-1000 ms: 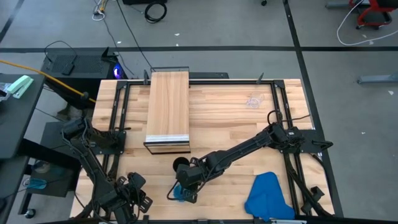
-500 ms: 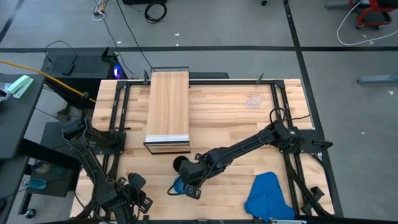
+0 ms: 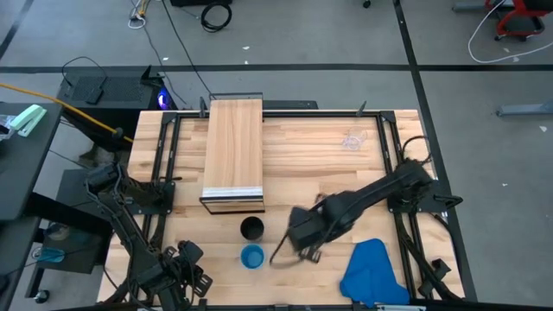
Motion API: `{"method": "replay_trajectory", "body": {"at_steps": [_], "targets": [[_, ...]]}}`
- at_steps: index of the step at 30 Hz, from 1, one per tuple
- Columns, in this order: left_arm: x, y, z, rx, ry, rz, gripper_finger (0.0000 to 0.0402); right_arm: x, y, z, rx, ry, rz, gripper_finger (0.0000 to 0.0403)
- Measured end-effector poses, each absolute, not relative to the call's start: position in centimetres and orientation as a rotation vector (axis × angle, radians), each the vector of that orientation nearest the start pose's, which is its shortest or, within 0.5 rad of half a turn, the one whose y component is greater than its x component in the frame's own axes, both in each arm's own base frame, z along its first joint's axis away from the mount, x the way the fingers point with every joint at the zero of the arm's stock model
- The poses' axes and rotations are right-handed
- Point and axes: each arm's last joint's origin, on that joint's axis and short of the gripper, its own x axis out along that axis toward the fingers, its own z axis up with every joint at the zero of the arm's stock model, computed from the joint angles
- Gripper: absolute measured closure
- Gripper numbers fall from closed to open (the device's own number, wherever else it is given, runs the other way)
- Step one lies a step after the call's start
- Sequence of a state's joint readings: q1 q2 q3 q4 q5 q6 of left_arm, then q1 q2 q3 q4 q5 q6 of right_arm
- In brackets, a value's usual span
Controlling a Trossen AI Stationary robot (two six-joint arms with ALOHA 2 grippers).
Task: Stack small to large cups/mugs on shelf
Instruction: Move the transparent mug to the bottom of the table
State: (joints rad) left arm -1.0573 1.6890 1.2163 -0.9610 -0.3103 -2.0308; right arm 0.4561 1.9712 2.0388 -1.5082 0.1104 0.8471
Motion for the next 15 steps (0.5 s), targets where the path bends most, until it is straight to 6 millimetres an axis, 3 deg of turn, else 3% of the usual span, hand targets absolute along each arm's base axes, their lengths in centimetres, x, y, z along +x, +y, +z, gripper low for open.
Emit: {"method": "replay_trajectory", "body": {"at_steps": [3,6,15], "targets": [[16.0,-26.6,21.3,-0.836,1.105,0.633,0.0294,32.0,14.2,35.4,0.353,1.312,-0.423,0.0312],[16.0,-26.6,21.3,-0.841,1.102,0.628,0.0294,30.8,10.9,37.9,0.449,1.198,-0.501,0.0312],[16.1,-26.7,21.3,-0.848,1.097,0.623,0.0294,26.6,-3.8,40.9,0.662,1.004,-0.883,0.0312]]}}
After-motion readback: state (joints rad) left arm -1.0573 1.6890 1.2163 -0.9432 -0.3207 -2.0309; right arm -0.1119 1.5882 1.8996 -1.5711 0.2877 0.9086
